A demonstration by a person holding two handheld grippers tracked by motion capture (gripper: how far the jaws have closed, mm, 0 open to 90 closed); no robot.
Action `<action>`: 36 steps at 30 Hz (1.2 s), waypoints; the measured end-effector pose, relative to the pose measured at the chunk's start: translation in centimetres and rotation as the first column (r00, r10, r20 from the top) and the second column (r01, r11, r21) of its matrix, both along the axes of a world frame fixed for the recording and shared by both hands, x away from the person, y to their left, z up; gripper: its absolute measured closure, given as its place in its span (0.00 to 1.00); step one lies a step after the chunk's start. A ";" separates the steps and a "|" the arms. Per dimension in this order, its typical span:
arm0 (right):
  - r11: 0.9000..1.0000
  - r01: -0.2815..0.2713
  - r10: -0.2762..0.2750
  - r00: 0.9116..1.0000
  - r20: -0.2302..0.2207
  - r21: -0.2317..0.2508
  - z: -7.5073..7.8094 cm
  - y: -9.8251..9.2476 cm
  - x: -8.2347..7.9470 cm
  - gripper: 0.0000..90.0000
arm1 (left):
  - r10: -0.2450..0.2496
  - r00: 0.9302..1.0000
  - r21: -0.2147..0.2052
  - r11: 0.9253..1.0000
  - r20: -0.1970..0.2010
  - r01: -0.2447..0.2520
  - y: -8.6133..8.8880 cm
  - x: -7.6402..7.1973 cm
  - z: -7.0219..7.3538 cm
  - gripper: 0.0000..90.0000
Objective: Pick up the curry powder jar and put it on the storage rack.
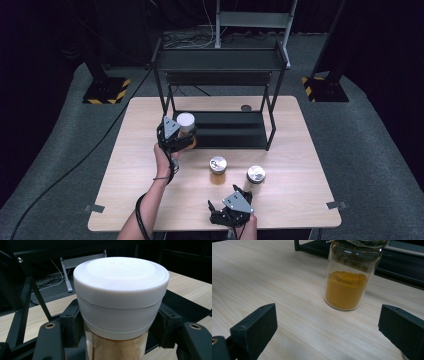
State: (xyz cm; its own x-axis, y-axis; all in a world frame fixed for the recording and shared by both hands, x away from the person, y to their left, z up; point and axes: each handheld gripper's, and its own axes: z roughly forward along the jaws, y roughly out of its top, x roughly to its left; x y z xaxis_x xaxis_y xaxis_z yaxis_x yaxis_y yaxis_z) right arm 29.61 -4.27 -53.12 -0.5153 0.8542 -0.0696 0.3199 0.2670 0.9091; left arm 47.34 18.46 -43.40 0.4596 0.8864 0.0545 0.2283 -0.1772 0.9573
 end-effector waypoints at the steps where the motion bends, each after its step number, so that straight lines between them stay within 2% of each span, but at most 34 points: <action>1: 1.000 0.000 0.000 1.000 0.000 0.000 0.0 0.0 0.0 0.02 | 0.000 1.000 0.000 1.000 0.000 0.000 0.0 0.0 0.0 0.39; 36: 1.000 0.002 -0.002 1.000 0.003 -0.002 0.0 0.0 0.0 0.02 | 0.034 0.998 -0.001 0.999 -0.044 -0.034 0.4 1.5 -1.5 0.39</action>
